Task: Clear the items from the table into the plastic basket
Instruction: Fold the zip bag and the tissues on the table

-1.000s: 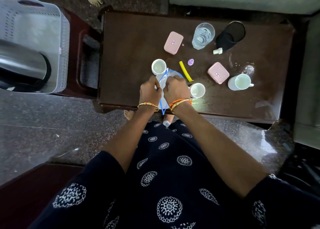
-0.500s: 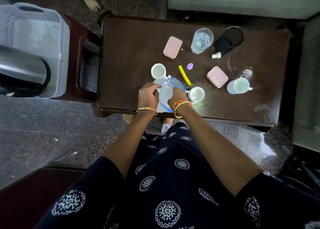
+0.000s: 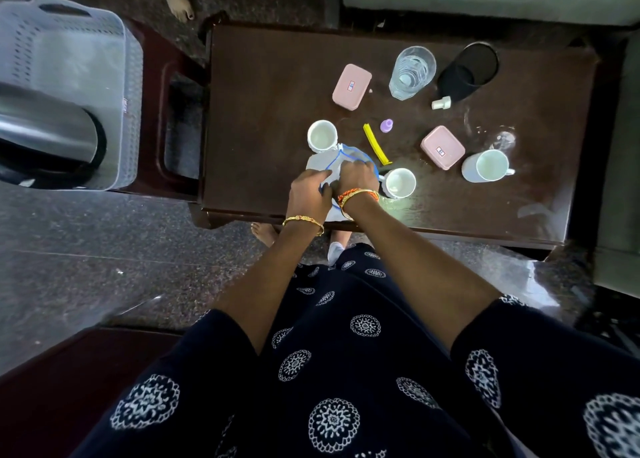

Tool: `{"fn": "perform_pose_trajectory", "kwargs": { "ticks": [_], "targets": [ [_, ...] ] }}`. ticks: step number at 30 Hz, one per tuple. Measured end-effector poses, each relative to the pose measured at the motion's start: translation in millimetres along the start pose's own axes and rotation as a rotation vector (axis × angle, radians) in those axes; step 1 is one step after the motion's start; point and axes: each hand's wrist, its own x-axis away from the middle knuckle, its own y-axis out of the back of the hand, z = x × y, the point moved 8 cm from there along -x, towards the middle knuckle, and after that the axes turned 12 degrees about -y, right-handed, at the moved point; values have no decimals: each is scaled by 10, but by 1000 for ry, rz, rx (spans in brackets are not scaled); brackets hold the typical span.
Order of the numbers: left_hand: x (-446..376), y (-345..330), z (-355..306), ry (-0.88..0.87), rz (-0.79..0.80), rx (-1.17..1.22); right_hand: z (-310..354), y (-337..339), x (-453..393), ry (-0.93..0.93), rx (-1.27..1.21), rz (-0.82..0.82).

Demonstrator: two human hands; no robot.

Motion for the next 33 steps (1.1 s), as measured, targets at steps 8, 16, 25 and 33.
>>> {"fn": "perform_pose_trajectory", "kwargs": {
  "ticks": [8, 16, 25, 33],
  "targets": [
    [24, -188, 139, 86, 9, 94, -469, 340, 170, -41, -620, -79],
    [-36, -142, 125, 150, 9, -132, -999, 743, 116, -113, -944, -160],
    [14, 406, 17, 189, -65, -586, -905, 605, -146, -115, -1191, 70],
    [-123, 204, 357, 160, -4, -631, -885, 285, -287, -219, -1347, 111]
  ]
}}
